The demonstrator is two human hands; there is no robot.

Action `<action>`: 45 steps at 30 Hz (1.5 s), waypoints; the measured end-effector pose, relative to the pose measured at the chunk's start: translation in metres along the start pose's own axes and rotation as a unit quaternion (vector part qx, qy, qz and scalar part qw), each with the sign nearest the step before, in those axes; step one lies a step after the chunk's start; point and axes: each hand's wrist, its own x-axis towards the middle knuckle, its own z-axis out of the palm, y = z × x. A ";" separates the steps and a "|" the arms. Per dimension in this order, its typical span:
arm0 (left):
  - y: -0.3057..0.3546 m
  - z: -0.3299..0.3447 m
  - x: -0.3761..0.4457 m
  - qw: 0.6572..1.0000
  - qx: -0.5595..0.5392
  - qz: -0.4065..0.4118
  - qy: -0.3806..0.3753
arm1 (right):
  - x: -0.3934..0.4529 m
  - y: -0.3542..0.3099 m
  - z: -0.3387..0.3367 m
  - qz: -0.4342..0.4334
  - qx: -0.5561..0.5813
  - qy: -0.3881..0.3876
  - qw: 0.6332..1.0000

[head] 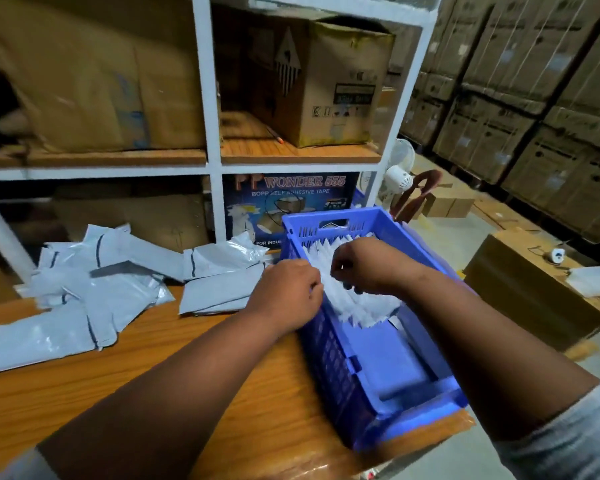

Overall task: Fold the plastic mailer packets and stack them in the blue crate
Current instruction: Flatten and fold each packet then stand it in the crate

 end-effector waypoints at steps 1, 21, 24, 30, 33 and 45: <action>-0.016 -0.011 -0.006 1.000 0.014 -0.010 0.004 | 0.005 -0.022 0.001 -0.033 -0.010 0.002 0.999; -0.327 -0.116 -0.255 0.945 0.041 -0.323 0.038 | 0.137 -0.375 0.228 -0.217 0.035 -0.072 0.973; -0.359 -0.120 -0.275 0.946 0.035 -0.315 0.075 | 0.158 -0.416 0.251 -0.219 0.031 -0.031 0.975; -0.409 -0.127 -0.297 0.918 -0.019 -0.374 0.131 | 0.202 -0.451 0.277 -0.069 -0.021 -0.027 0.997; -0.426 -0.129 -0.303 0.896 -0.036 -0.416 0.152 | 0.202 -0.435 0.278 -0.088 -0.069 -0.019 0.994; -0.392 -0.079 -0.292 0.994 0.010 -0.111 -0.010 | 0.076 -0.310 0.277 -0.274 -0.079 -0.012 0.958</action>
